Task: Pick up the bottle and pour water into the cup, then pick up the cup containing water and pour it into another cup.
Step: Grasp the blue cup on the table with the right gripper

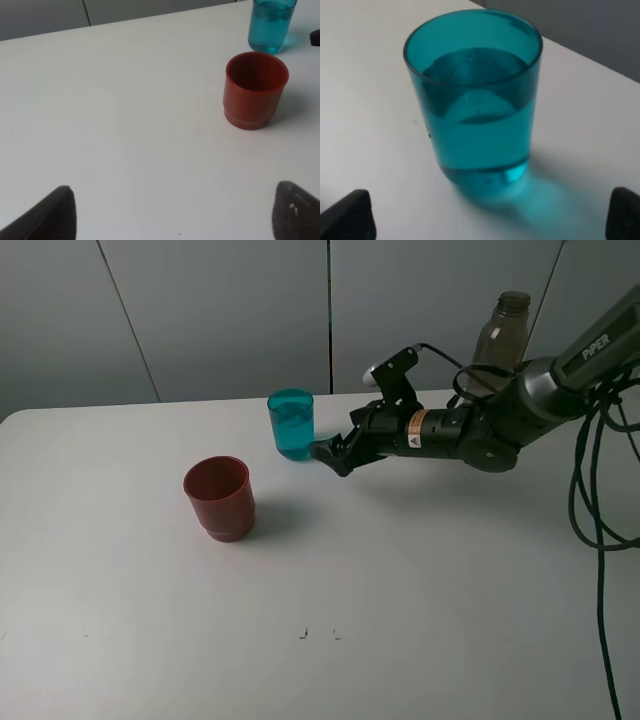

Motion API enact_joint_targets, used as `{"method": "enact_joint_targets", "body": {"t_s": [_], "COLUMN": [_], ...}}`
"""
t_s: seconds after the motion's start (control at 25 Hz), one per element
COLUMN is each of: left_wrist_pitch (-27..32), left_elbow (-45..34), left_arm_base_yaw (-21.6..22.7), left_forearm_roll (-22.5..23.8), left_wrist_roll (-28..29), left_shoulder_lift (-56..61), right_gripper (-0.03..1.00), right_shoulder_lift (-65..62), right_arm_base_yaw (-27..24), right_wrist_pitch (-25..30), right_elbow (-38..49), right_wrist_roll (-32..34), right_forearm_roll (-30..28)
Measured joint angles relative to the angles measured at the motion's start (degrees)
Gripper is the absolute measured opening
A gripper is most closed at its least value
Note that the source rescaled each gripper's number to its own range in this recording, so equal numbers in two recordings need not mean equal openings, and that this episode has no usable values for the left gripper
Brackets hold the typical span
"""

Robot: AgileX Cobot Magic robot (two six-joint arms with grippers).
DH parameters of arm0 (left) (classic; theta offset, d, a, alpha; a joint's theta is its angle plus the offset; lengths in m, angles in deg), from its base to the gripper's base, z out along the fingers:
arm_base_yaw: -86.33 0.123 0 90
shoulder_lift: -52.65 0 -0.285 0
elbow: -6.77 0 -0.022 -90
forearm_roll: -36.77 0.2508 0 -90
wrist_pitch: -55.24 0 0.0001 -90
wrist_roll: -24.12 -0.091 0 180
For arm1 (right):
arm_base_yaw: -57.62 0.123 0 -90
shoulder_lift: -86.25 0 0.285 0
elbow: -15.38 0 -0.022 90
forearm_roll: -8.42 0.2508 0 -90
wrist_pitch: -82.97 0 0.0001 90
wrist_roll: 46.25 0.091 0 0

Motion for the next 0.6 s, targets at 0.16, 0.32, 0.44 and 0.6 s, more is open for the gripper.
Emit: {"method": "enact_joint_targets", "body": {"t_s": [0.16,0.32,0.44,0.6], "left_wrist_pitch": [0.00,0.00,0.00,0.00], "left_elbow": [0.00,0.00,0.00,0.00], "left_arm_base_yaw": [0.00,0.00,0.00,0.00], "left_forearm_roll": [0.00,0.00,0.00,0.00], "left_wrist_roll": [0.00,0.00,0.00,0.00], "left_shoulder_lift": [0.00,0.00,0.00,0.00], "right_gripper": [1.00,1.00,1.00,1.00], "right_shoulder_lift": [2.17,3.51,4.50,6.40], "right_arm_base_yaw": [1.20,2.00,2.36,3.39], "right_wrist_pitch": [0.00,0.00,0.00,0.00], "right_elbow": [-2.90,-4.89,-6.33,-8.37], "right_wrist_roll": [-0.11,-0.31,-0.47,-0.64], "right_forearm_roll": [1.30,1.87,2.78,3.21]}}
